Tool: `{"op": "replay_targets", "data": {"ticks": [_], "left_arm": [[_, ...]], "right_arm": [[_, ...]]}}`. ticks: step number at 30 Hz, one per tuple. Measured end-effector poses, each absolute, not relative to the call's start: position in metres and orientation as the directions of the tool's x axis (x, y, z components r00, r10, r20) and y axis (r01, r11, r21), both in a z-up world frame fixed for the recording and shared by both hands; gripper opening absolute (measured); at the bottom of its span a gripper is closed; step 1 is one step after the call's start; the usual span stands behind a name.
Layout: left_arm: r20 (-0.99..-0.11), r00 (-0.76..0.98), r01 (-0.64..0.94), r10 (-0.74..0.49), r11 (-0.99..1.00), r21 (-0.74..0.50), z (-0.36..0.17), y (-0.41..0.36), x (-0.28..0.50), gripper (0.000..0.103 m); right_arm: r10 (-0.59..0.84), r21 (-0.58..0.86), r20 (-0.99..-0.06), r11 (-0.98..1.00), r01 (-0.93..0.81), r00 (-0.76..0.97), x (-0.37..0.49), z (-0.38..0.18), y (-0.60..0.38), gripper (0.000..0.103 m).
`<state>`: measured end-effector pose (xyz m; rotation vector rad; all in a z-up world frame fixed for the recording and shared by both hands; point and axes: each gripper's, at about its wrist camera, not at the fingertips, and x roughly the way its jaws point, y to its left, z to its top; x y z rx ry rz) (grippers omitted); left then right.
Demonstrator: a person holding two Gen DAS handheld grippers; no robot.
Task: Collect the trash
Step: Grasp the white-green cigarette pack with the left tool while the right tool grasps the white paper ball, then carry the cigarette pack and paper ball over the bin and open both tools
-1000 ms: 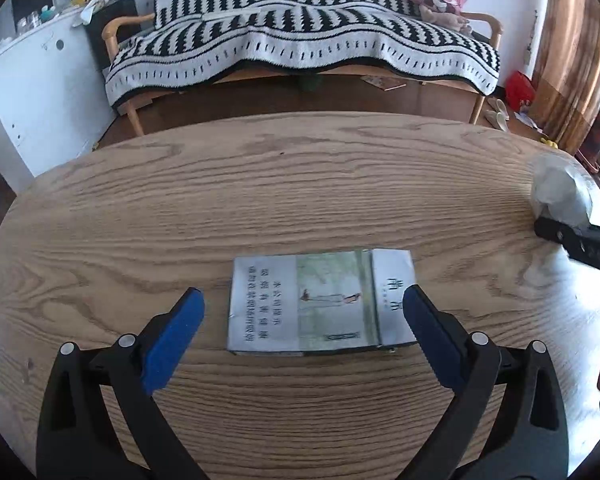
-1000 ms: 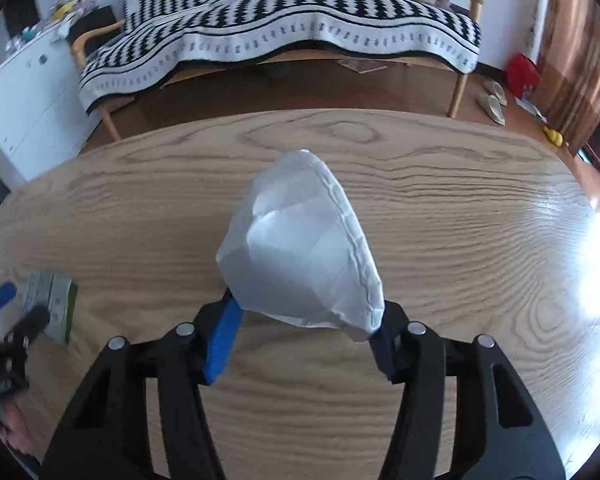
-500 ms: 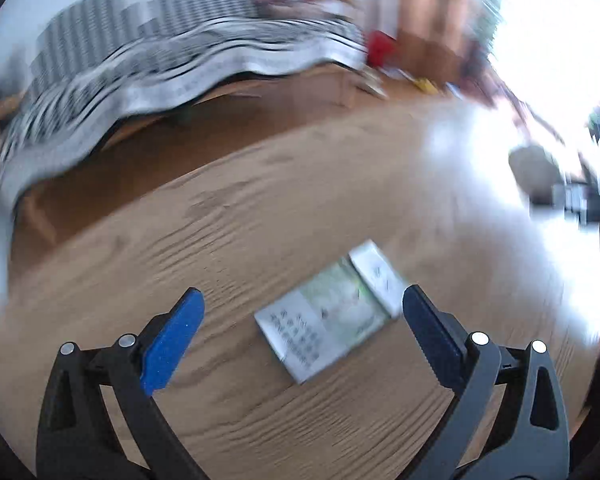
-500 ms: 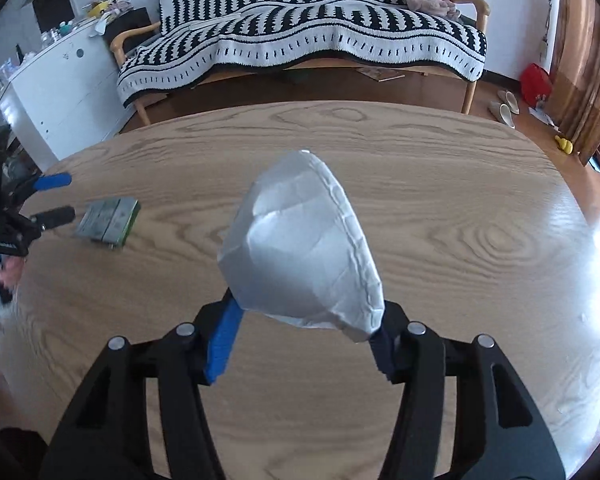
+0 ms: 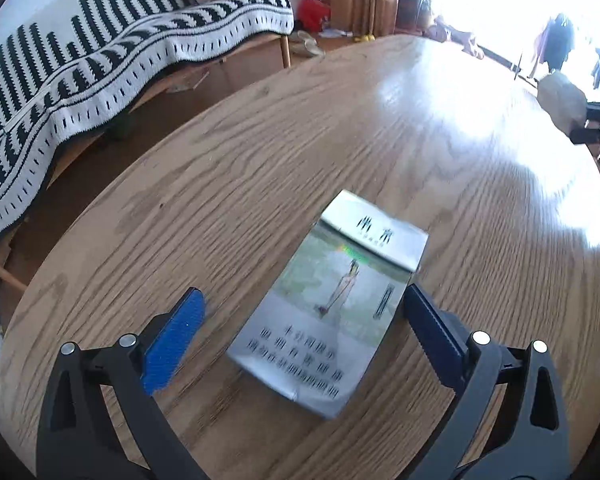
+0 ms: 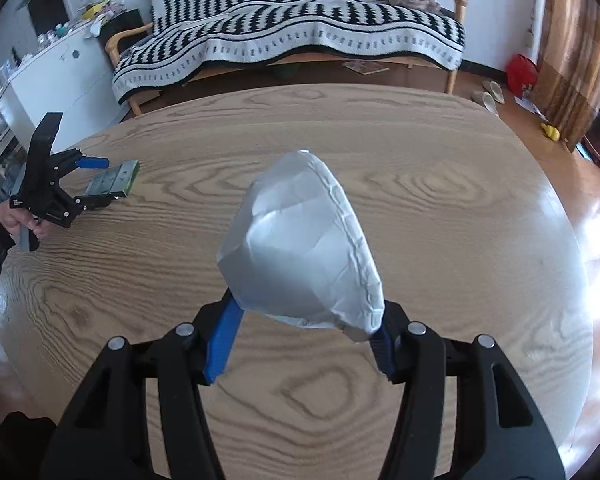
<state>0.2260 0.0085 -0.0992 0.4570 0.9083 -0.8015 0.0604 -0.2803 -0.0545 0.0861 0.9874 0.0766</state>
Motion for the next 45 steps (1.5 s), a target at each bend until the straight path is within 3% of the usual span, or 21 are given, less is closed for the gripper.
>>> {"op": "replay_targets", "data": {"ticks": [1, 3, 7, 18, 22, 27, 35, 45], "left_arm": [[-0.829, 0.372, 0.771, -0.417, 0.637, 0.025, -0.099, 0.006, 0.224, 0.094], [-0.820, 0.381, 0.773, -0.427, 0.634, 0.029, -0.095, 0.002, 0.221, 0.071], [-0.828, 0.408, 0.752, -0.386, 0.656, 0.064, -0.091, -0.010, 0.211, 0.058], [-0.808, 0.480, 0.673, -0.341, 0.735, 0.090, -0.051, -0.109, 0.144, 0.057], [-0.788, 0.480, 0.699, -0.387, 0.711, 0.077, -0.025, -0.190, 0.087, 0.057], [-0.766, 0.390, 0.770, -0.512, 0.637, -0.034, -0.003, -0.303, 0.007, 0.058], [-0.773, 0.260, 0.824, -0.579, 0.550, -0.135, -0.025, -0.456, -0.083, 0.058], [-0.795, 0.178, 0.840, -0.579, 0.510, -0.184, -0.074, -0.541, -0.122, 0.058]], "right_arm": [[0.098, 0.113, -0.829, 0.994, -0.008, 0.551, 0.052, -0.054, -0.286, 0.056], [0.094, 0.122, -0.827, 0.992, 0.014, 0.554, 0.040, -0.053, -0.291, 0.056], [0.083, 0.143, -0.821, 0.988, 0.063, 0.565, 0.010, -0.049, -0.304, 0.056], [-0.088, 0.075, -0.800, 0.967, 0.245, 0.594, -0.084, -0.032, -0.378, 0.056], [-0.144, 0.079, -0.790, 0.940, 0.333, 0.596, -0.117, -0.027, -0.425, 0.056], [-0.232, 0.071, -0.774, 0.893, 0.445, 0.589, -0.159, -0.017, -0.487, 0.056], [-0.387, 0.015, -0.796, 0.756, 0.654, 0.465, -0.229, -0.041, -0.585, 0.056], [-0.269, 0.130, -0.881, 0.653, 0.746, 0.390, -0.273, -0.100, -0.658, 0.056]]}}
